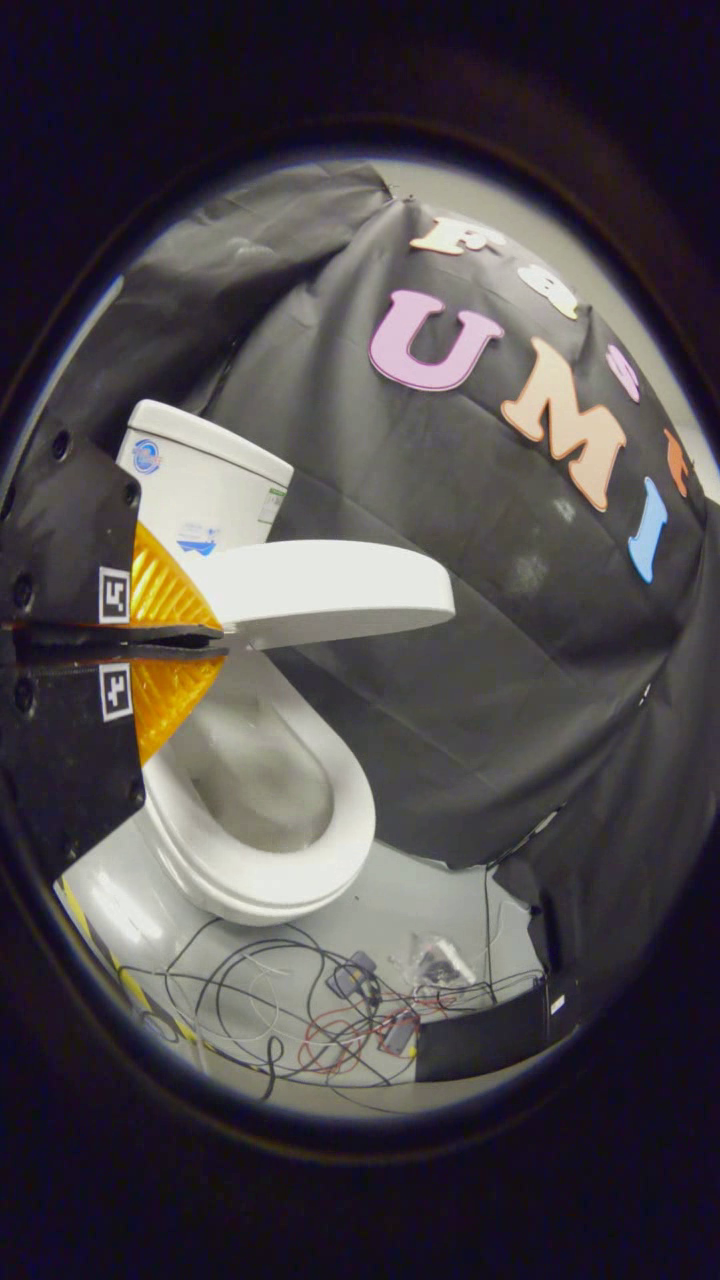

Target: Open the toilet lid.

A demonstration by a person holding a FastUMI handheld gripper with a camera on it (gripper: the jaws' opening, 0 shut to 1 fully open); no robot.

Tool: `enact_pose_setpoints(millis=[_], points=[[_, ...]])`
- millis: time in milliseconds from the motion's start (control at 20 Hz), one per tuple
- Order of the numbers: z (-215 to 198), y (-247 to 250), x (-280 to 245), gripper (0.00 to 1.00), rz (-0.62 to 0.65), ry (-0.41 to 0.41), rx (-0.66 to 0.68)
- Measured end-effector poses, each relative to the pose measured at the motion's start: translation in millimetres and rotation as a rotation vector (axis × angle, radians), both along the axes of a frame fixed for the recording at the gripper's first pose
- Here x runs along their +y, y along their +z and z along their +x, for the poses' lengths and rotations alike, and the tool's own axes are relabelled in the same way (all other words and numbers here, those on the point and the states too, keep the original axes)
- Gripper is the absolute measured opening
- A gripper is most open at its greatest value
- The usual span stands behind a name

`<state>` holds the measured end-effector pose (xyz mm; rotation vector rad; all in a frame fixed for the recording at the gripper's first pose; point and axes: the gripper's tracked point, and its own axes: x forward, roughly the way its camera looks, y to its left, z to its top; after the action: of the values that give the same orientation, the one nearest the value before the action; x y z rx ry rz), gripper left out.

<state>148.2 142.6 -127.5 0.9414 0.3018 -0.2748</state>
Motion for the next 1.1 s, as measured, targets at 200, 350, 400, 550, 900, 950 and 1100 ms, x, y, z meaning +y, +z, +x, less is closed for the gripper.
enact_pose_setpoints(millis=[200, 350, 400, 550, 900, 950, 1100], points=[[7.2, 14.1, 14.3, 0.01, -0.056, 0.043, 0.001], [11.0, 26.2, 25.9, 0.01, -0.088, 0.065, -0.001], [13.7, 32.2, 30.5, 0.0, -0.1, 0.073, -0.008], [19.6, 43.4, 44.6, 0.0, -0.116, 0.093, -0.028], [32.4, 62.2, 66.8, 0.01, -0.137, 0.111, -0.047], [34.1, 63.4, 69.3, 0.01, -0.139, 0.114, -0.048], [38.3, 69.2, 78.0, 0.01, -0.161, 0.13, -0.046]])
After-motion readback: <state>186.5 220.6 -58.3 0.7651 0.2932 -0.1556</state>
